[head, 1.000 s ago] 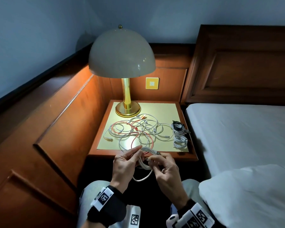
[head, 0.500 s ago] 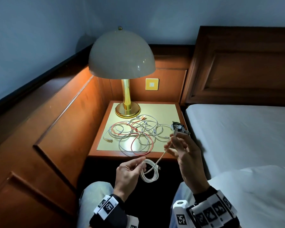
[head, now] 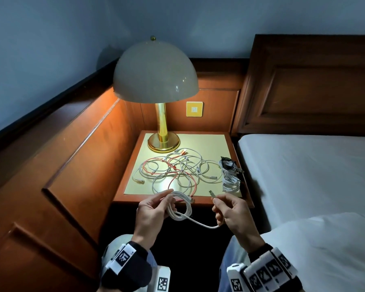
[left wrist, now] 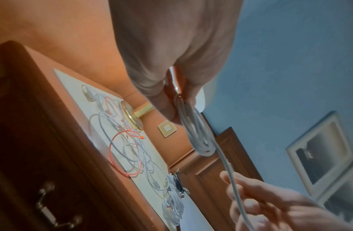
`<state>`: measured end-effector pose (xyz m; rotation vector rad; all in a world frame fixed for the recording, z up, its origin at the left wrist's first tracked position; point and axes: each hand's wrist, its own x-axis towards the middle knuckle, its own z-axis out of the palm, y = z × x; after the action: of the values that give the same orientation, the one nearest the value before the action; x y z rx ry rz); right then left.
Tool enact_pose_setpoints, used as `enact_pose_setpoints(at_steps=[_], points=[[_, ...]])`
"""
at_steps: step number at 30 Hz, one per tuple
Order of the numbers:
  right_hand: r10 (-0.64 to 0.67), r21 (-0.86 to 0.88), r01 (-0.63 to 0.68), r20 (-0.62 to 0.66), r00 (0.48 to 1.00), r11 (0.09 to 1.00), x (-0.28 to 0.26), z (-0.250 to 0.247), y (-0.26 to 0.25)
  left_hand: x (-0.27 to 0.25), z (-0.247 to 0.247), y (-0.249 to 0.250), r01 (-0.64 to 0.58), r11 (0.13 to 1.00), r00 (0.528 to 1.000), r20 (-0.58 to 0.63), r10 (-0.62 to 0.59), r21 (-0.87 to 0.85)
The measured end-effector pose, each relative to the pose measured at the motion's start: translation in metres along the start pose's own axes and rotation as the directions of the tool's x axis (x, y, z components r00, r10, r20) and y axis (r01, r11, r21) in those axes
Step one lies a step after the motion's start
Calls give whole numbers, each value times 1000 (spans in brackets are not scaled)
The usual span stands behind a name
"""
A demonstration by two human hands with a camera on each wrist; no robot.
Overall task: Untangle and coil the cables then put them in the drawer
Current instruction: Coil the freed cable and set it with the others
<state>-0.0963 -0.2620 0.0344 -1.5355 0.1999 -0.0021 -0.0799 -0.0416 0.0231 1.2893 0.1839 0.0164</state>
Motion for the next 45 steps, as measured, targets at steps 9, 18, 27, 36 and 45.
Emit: enact_pose_setpoints(at_steps=[9, 18, 27, 36, 45], points=[[117, -67, -99, 373, 920, 993, 21, 12, -26, -7, 14, 17, 13, 998, 969, 246, -27, 57], [132, -228, -45, 378, 916, 973, 14, 5, -23, -8, 16, 11, -64, 963, 956, 292, -16, 262], [137, 69, -175, 372, 918, 982, 7, 14, -16, -13, 24, 10, -54, 991, 966, 257, 22, 119], [-39, 266, -80, 415, 909, 961, 3, 12, -9, -22, 21, 8, 85, 994, 959, 277, -64, -64], [-481, -424, 576, 317, 817, 698, 3, 14, -13, -17, 20, 12, 62, 998, 962, 266, -58, -7]])
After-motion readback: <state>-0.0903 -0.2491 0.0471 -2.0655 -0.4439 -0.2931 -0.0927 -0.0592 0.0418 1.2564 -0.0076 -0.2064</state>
